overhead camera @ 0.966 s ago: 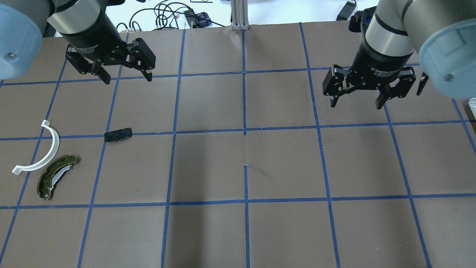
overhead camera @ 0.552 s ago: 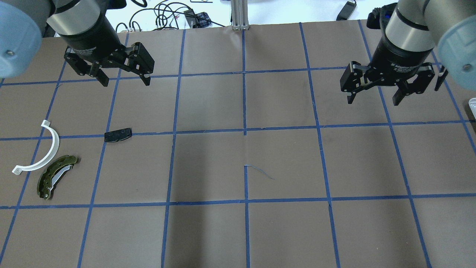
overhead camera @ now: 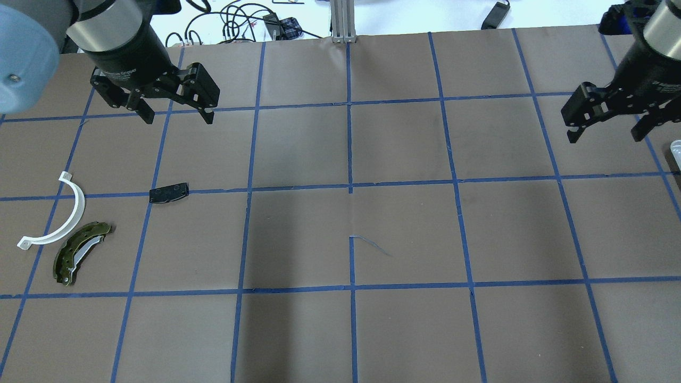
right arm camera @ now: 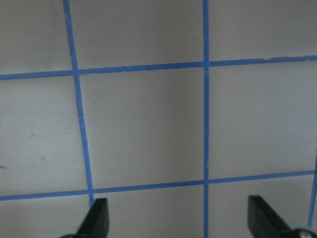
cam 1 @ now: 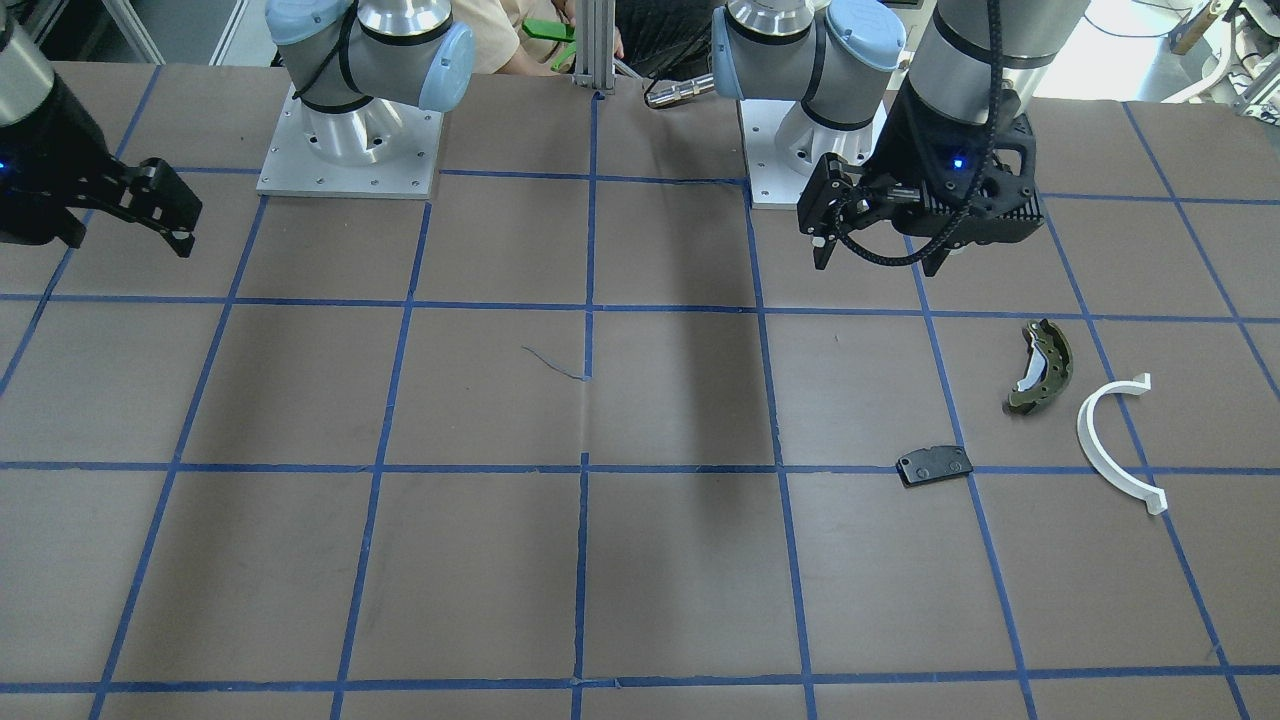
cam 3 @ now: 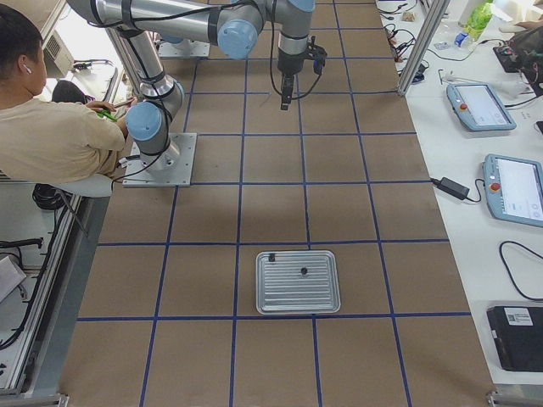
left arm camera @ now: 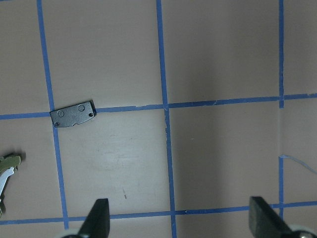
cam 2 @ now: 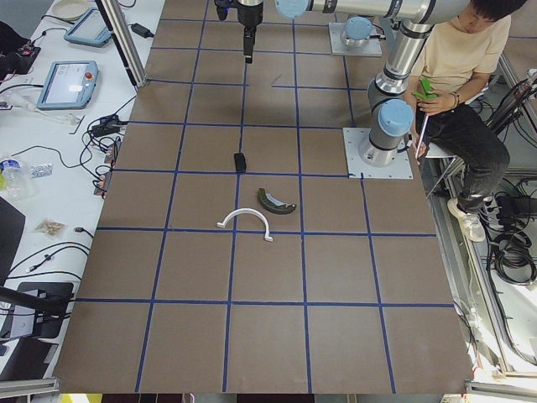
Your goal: Place bearing gear from tray to pile
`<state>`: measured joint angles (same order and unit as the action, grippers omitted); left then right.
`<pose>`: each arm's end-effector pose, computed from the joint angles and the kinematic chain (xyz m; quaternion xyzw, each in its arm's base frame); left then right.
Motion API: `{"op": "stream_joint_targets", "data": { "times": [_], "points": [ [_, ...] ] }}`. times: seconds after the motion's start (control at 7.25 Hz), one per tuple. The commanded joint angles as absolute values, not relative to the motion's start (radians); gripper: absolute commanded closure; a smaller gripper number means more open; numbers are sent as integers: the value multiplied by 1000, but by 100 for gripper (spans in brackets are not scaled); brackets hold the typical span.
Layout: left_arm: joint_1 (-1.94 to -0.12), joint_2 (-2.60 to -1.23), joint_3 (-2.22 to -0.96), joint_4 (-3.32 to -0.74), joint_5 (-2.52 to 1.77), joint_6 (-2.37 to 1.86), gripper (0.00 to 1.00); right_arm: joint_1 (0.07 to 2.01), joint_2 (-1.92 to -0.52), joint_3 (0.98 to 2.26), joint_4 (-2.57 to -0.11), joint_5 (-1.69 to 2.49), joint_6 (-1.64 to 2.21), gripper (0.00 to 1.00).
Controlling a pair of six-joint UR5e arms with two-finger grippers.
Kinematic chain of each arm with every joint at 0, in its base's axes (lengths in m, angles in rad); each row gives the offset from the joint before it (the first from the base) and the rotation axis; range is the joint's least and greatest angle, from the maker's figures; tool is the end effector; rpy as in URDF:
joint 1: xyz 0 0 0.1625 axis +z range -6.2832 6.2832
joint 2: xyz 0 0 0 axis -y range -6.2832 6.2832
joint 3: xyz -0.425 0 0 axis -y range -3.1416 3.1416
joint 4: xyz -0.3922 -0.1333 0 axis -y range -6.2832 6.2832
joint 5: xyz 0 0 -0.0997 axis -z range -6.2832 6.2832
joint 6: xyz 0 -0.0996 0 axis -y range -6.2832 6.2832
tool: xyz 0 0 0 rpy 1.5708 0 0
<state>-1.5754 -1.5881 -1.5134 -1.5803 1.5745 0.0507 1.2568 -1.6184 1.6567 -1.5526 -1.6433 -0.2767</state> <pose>-0.1352 -0.5013 0.5067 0.0276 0.9995 -0.0152 0.0022 -0.0239 -0.4818 0.4672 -0.0176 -0.9988 -0.0375 0.0264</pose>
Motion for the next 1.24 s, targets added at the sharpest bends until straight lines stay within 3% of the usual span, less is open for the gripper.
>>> {"op": "stream_joint_targets", "data": {
  "times": [0.0, 0.55, 1.1],
  "points": [
    [-1575, -1588, -1514, -1577, 1574, 51, 0, 1095, -1568, 1657, -1595, -1647, -519, 0],
    [-1575, -1588, -1514, -1577, 1574, 51, 0, 833, -1384, 1638, -1840, -1647, -986, 0],
    [-1575, -1588, -1513, -1577, 1574, 51, 0, 730, -1209, 1586, -2005, -1634, -1179, 0]
  ]
}}
